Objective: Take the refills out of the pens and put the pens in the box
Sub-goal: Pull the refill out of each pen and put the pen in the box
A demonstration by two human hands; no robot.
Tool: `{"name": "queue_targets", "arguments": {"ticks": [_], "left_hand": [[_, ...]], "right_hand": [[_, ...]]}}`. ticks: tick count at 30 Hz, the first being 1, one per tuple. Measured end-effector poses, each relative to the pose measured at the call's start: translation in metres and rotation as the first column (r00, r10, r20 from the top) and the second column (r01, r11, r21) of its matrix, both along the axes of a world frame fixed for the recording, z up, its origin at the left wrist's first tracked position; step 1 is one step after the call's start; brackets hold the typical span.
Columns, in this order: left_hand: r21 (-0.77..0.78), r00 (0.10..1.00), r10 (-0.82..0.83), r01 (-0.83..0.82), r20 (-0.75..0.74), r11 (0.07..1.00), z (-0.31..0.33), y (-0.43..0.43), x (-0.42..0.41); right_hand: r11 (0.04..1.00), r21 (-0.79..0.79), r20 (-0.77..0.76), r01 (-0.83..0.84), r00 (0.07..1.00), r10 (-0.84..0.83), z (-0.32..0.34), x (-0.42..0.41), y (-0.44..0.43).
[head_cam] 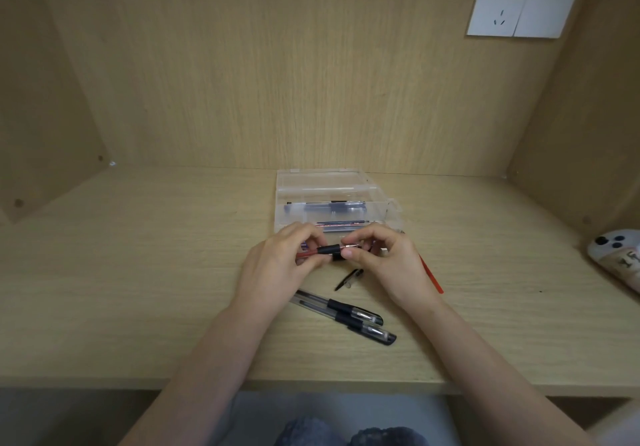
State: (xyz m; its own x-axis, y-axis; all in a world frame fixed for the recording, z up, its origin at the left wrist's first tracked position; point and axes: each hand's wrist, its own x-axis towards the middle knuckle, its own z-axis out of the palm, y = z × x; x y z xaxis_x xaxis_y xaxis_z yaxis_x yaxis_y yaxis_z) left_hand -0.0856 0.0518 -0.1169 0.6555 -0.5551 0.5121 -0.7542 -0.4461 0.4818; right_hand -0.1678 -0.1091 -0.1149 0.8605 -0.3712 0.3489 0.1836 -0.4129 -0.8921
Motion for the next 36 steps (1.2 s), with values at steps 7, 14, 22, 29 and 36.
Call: {"name": "queue_targets", "arguments": {"ticks": [7, 14, 22, 29, 36], "left_hand": [[0.000, 0.999, 0.001, -0.001, -0.054, 1.000, 0.001, 0.000, -0.001], [-0.023, 1.000, 0.020, -0.020, 0.015, 1.000, 0.000, 0.001, 0.000], [-0.119, 0.992, 0.123, -0.119, 0.028, 0.986, 0.000, 0.001, 0.001], [-0.158, 0.994, 0.108, -0.102, 0.030, 0.982, 0.000, 0.000, 0.001], [-0.122, 0.999, 0.047, -0.043, 0.024, 0.992, -0.002, -0.002, -0.001]], "right_hand": [[0.997, 0.079, 0.033, 0.001, 0.999, -0.003, -0.002, 0.003, -0.001], [0.996, 0.090, 0.058, 0.011, 0.998, -0.017, -0.003, 0.005, -0.002], [0.975, 0.164, 0.111, 0.148, 0.980, -0.167, -0.007, 0.009, -0.012], [0.980, -0.187, -0.086, 0.075, 0.992, -0.092, -0.010, 0.004, -0.003], [0.983, -0.181, -0.024, 0.045, 0.998, -0.050, -0.008, 0.002, -0.003]]}}
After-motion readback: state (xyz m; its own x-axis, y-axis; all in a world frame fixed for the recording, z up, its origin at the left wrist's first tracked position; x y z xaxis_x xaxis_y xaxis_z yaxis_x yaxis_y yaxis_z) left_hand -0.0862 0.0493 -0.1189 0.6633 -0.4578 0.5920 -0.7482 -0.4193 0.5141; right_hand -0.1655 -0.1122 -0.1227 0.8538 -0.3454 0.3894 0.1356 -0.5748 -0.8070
